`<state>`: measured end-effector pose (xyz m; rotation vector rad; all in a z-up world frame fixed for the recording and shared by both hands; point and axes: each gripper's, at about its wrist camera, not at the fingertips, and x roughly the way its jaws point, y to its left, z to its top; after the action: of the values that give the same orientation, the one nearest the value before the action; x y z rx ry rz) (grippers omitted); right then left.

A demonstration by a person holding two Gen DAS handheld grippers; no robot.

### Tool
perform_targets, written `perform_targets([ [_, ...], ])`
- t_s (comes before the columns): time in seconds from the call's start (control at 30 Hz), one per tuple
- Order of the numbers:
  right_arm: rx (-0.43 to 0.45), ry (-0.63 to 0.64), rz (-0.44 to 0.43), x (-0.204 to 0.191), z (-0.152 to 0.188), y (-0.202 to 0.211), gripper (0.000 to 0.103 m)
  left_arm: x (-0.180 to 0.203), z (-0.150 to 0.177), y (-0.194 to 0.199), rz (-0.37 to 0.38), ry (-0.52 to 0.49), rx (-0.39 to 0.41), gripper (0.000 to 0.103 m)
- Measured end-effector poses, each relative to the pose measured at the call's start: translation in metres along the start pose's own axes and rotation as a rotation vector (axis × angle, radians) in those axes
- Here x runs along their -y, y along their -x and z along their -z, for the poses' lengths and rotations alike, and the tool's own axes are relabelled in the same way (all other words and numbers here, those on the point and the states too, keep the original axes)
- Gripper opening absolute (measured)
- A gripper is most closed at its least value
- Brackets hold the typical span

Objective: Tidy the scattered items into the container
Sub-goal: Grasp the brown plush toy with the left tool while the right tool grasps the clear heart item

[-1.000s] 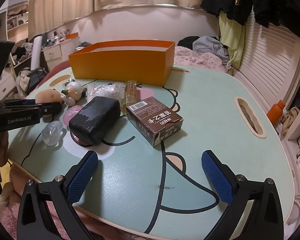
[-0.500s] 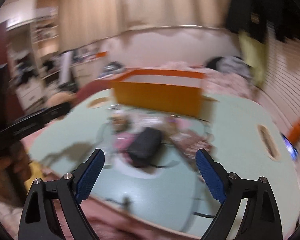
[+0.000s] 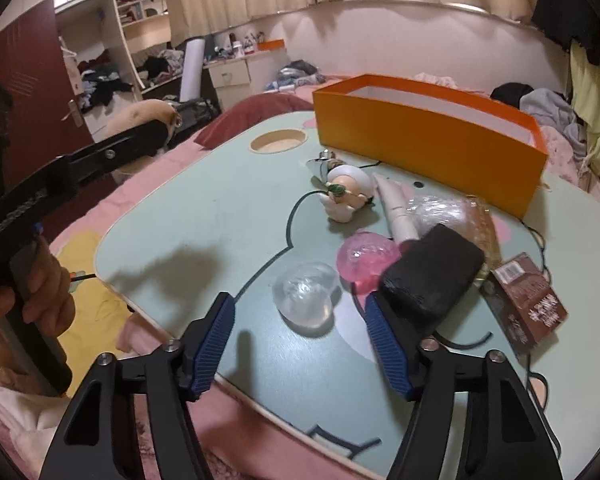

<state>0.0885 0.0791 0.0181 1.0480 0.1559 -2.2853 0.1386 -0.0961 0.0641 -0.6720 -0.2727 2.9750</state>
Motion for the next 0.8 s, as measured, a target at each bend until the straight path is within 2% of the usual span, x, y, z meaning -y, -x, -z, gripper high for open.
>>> perform_targets([
  [0.17,-0.007,0.0,0.027,-0.002,-0.01,-0.009,0.049,-0.005,0.0,0.003,-0.004,0.008,0.008,0.043],
  [0.27,-0.006,0.022,0.062,-0.007,-0.01,-0.011,0.038,-0.007,-0.001,0.004,-0.005,0.013,0.015,0.043],
  [0.53,0.018,-0.036,0.015,0.008,-0.008,-0.007,0.038,0.0,-0.003,0.0,-0.003,-0.001,0.007,0.043],
  [0.8,0.122,-0.092,-0.026,0.022,-0.017,0.027,0.038,0.018,-0.026,-0.004,0.036,-0.048,0.028,0.043],
])
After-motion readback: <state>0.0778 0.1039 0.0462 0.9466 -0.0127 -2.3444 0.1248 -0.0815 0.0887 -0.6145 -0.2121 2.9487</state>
